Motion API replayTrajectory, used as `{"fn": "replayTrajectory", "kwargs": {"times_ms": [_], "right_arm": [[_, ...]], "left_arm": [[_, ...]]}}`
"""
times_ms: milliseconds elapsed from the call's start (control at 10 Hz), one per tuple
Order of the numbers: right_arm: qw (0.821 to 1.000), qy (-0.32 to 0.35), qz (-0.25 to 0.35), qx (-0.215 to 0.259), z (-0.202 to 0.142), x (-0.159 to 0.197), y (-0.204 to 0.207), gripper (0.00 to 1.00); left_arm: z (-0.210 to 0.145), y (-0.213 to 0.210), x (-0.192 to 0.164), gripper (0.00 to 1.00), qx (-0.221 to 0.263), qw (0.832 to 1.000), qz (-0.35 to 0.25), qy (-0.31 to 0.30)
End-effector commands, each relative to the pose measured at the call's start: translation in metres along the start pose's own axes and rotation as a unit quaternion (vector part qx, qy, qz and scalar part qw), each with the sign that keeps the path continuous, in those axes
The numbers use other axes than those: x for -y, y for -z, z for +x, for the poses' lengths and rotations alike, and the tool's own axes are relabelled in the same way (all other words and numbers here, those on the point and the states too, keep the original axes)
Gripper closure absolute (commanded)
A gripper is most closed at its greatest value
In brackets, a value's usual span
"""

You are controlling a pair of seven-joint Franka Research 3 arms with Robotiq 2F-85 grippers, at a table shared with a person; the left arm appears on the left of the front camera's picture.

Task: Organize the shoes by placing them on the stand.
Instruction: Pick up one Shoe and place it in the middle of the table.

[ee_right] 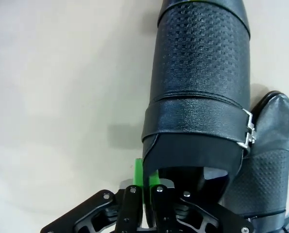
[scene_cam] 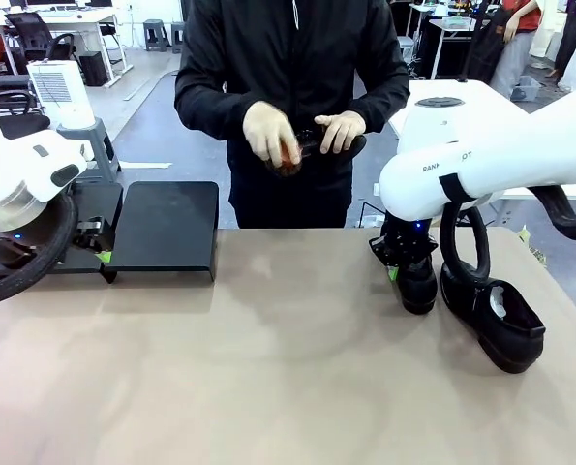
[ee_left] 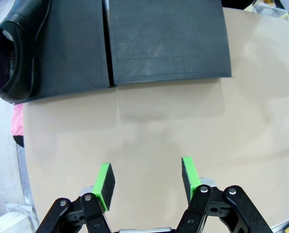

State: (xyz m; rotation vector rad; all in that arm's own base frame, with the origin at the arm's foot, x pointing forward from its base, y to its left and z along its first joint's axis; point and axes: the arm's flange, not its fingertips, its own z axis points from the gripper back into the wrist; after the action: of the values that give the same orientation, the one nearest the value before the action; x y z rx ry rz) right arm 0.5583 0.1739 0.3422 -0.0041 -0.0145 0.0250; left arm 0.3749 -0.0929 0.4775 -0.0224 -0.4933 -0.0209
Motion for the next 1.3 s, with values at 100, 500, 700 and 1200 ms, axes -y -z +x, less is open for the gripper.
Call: {"fn": "replayTrajectory", "kwargs": {"times_ms": [100,500,700,1200], "right_arm": [[1.0,0.004,-0.007,-0.006,0.005,-0.002,-0.003,1.0],[0.999,0.05,-0.004,0.001,-0.022,0.004,-0.048,1.0],[0.997,0.075,-0.002,0.032,-0.071,0.004,-0.096,1.0],[0.997,0.068,0.005,0.031,-0.089,0.0,-0.117,1.0]], "left_arm": [[0.001,0.0,-0.003,0.28,0.002,1.0,-0.004,0.003],[0.001,0.0,-0.003,0.28,0.002,1.0,-0.004,0.003],[0.001,0.0,-0.003,0.28,0.002,1.0,-0.004,0.003],[0.001,0.0,-0.003,0.28,0.002,1.0,-0.004,0.003]]}}
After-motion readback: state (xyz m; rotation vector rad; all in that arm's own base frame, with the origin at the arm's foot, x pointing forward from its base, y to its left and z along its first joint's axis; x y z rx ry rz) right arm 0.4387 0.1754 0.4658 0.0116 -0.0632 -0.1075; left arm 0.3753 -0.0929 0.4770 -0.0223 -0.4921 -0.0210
